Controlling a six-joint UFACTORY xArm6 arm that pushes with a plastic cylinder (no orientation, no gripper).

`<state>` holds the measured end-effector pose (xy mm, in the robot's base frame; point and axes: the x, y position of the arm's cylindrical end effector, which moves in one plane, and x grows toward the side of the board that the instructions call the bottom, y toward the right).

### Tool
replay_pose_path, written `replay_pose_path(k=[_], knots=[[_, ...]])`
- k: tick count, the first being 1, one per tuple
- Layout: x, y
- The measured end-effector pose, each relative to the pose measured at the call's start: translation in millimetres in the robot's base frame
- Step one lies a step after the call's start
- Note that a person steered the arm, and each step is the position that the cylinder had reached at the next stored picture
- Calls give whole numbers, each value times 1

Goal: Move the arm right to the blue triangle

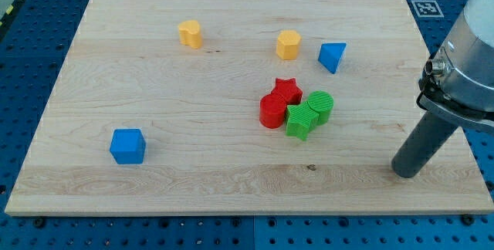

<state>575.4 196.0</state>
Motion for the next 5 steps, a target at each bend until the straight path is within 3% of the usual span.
replay_pose_path(k=[2,5], knots=[[-9,6],[-95,5]])
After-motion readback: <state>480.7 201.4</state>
